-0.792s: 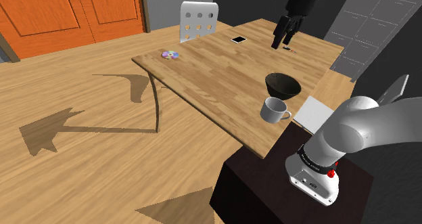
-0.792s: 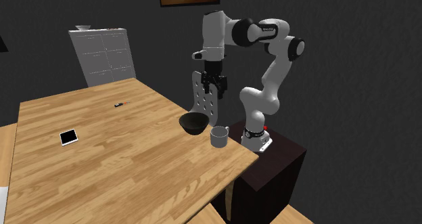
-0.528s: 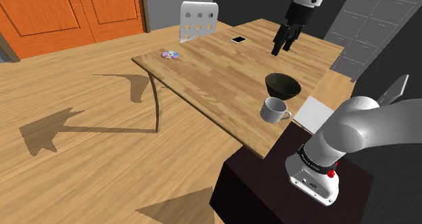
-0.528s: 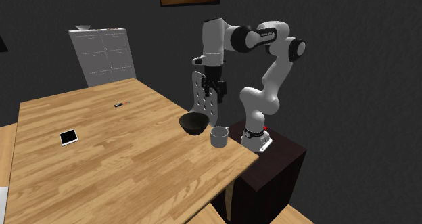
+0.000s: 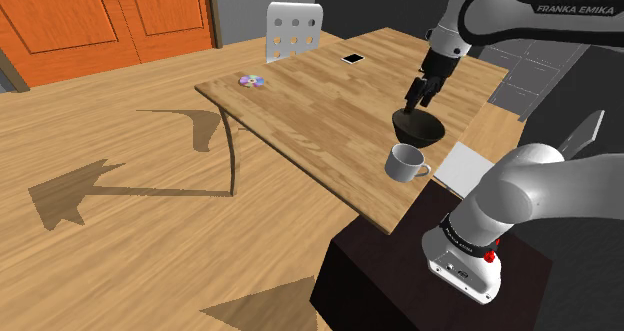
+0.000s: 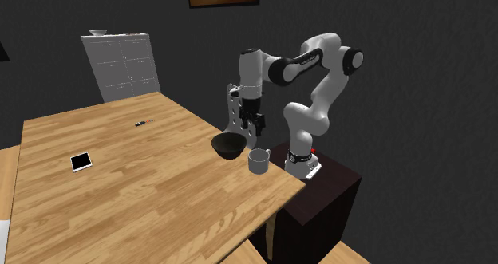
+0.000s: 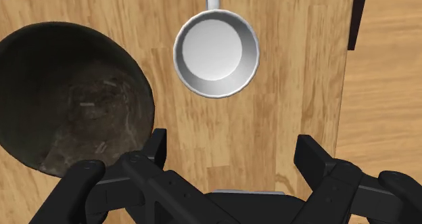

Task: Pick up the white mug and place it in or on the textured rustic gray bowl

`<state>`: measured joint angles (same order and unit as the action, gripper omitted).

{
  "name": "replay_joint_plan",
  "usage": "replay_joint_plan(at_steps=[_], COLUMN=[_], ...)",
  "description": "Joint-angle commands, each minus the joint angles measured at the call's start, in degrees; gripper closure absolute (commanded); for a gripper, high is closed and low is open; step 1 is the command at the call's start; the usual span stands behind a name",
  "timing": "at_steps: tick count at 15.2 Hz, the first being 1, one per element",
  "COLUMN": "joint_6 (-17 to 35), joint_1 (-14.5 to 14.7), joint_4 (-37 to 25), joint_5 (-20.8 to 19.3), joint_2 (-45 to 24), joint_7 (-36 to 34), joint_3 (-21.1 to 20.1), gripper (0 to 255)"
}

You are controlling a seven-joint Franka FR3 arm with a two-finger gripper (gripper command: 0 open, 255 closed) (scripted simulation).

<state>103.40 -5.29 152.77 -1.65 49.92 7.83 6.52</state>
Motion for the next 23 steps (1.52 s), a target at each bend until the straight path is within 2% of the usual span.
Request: replay_joint_plan(at_steps=[1,10,17,23], joint_6=[2.5,15.2,23.8,23.8], joint_1=[-1.2,-7.4,-7.8,-7.8], joint_4=[3.7,17.3,21.4,21.4], joint_5=[-1.1,-6.8,-7.3,-7.3], joint_2=[0.8,0.4,-4.3,-4.3], joint_7=[0.7,3.6,3.8,3.8], joint_3=[1.2,6.5,7.1,7.1], gripper=[0,0,0,0])
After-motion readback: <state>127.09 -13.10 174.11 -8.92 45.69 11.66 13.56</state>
